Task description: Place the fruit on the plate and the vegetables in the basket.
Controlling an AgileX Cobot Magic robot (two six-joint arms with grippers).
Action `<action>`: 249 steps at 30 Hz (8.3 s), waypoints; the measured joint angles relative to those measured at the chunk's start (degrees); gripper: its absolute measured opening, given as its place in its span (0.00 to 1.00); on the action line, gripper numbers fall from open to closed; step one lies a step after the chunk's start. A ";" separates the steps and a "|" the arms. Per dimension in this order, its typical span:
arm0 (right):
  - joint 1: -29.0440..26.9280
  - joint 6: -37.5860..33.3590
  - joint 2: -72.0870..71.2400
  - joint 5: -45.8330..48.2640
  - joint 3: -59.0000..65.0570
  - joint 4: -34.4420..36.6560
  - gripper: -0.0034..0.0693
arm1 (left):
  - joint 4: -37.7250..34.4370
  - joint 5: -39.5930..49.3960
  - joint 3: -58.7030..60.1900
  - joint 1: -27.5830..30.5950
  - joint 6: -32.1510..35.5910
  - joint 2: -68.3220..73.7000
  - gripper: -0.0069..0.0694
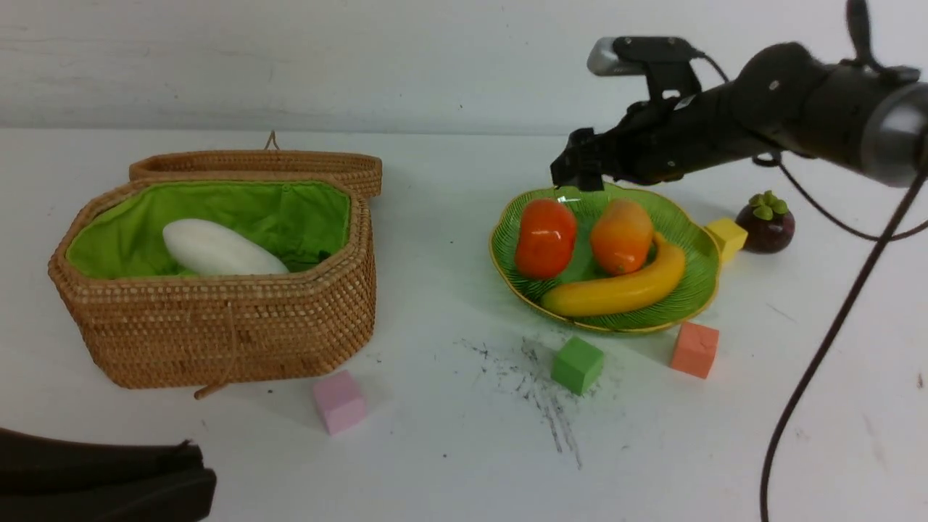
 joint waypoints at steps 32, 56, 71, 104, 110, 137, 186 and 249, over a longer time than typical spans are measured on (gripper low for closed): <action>-22.21 17.77 9.61 2.29 -6.70 -8.61 0.97 | -0.96 -5.83 0.00 0.00 -2.63 0.00 0.17; -20.26 19.39 23.93 7.31 -21.18 -15.43 0.91 | -1.03 -5.52 0.00 0.00 -2.74 0.00 0.17; -20.26 19.39 25.00 7.12 -21.75 -15.18 0.85 | -1.03 -5.52 0.00 0.00 -2.74 0.00 0.17; -20.34 19.33 25.37 7.92 -22.23 -14.59 0.84 | -1.66 -5.52 0.00 0.00 -2.74 0.00 0.17; -20.39 19.33 25.37 7.97 -22.23 -14.59 0.84 | -1.66 -5.52 0.00 0.00 -2.74 0.00 0.17; -19.04 18.85 12.63 28.01 -21.98 -11.04 0.84 | -0.91 -9.74 0.04 0.00 -2.30 0.00 0.17; -5.62 21.95 12.59 33.17 -21.98 -20.85 0.81 | -0.96 -14.37 0.04 0.00 -1.94 0.00 0.19; -6.43 32.46 -111.45 -8.95 90.30 -27.74 0.02 | 2.85 -24.07 26.30 0.00 -10.29 -26.65 0.07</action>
